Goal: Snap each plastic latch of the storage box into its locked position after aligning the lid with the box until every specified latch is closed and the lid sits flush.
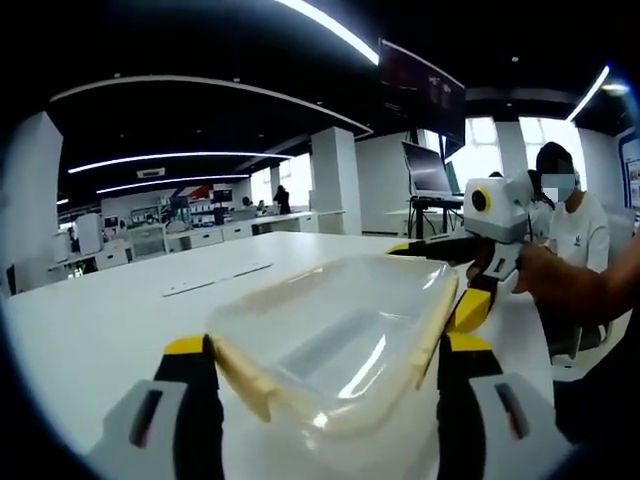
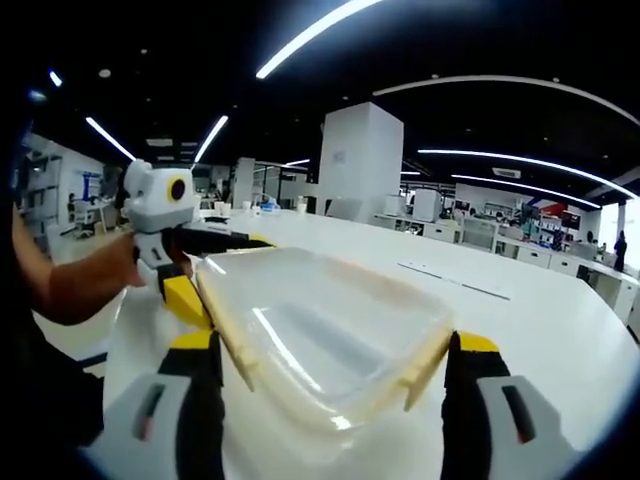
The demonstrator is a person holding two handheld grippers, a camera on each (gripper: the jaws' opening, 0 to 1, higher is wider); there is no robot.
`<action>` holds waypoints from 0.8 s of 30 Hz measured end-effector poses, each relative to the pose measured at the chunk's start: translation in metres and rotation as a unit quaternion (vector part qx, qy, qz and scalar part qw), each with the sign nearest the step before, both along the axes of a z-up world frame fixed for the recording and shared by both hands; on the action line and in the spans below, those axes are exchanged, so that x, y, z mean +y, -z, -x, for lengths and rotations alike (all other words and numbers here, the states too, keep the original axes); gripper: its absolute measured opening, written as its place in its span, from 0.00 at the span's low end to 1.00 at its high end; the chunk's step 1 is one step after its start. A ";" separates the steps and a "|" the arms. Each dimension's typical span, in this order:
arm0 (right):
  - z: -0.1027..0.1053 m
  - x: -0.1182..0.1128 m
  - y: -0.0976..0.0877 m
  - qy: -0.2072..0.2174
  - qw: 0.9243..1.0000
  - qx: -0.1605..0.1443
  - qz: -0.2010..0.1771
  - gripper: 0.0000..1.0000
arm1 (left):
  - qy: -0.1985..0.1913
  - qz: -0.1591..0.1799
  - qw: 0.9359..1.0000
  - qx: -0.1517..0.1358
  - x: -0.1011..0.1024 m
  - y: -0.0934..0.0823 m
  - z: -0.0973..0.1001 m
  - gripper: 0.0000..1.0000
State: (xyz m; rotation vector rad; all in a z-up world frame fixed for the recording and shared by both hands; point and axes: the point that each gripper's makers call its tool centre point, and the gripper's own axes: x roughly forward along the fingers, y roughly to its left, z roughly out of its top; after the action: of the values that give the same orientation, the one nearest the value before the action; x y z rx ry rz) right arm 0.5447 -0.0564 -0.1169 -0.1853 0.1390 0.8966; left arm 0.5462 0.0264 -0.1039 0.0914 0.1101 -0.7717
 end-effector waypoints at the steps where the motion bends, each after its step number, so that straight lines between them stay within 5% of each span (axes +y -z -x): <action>1: 0.000 0.000 0.000 0.000 1.000 -0.001 -0.001 0.89 | 0.000 0.001 1.000 0.000 0.000 0.000 0.000 0.86; 24: -0.002 0.003 0.001 0.008 1.000 -0.011 0.003 0.90 | -0.002 0.012 1.000 -0.005 0.001 0.000 -0.001 0.85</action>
State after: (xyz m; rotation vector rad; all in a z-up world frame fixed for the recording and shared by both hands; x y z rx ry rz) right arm 0.5469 -0.0534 -0.1174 -0.1983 0.1226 0.8781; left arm 0.5468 0.0278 -0.1036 0.0720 0.0904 -0.7681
